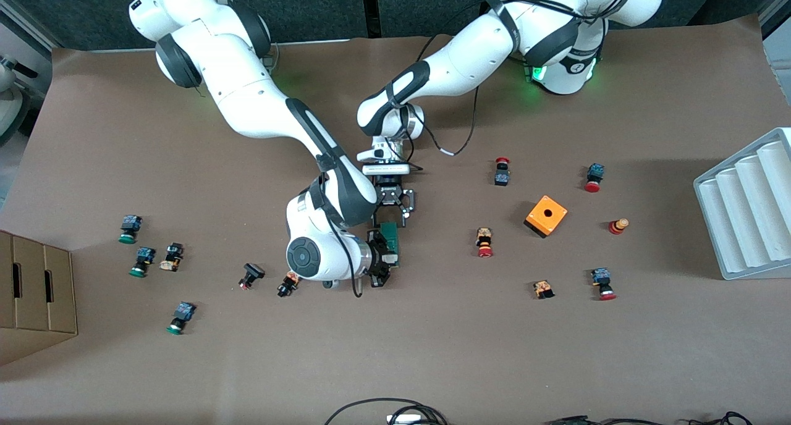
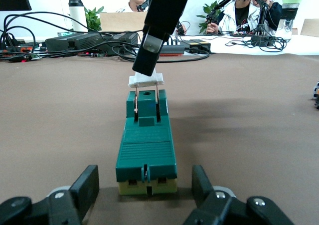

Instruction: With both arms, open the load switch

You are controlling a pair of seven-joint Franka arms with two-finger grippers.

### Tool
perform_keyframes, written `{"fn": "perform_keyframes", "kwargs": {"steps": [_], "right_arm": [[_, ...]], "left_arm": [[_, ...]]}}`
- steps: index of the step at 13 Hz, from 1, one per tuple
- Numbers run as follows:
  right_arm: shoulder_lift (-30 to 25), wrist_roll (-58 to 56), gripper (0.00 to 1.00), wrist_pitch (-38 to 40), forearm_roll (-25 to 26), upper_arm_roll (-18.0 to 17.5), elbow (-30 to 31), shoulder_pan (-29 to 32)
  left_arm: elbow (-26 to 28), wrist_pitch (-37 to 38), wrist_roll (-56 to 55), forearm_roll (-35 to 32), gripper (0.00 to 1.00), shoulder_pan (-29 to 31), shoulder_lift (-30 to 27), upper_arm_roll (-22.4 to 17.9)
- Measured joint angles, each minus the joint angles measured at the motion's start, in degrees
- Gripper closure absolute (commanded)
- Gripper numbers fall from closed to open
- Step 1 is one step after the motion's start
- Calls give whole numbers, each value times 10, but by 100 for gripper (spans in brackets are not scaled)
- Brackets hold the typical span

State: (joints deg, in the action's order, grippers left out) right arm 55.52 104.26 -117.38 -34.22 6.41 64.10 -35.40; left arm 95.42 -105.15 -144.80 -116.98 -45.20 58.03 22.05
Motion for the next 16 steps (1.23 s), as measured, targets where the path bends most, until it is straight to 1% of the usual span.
{"fn": "perform_keyframes", "kwargs": {"steps": [11,16], "right_arm": [[-16,-1,72,4,10,-5,28,-14],[-28,-1,72,12,19,-4,31,-14]], "left_arm": [[0,0,0,0,17,0,0,0],[0,0,0,0,17,0,0,0]]}}
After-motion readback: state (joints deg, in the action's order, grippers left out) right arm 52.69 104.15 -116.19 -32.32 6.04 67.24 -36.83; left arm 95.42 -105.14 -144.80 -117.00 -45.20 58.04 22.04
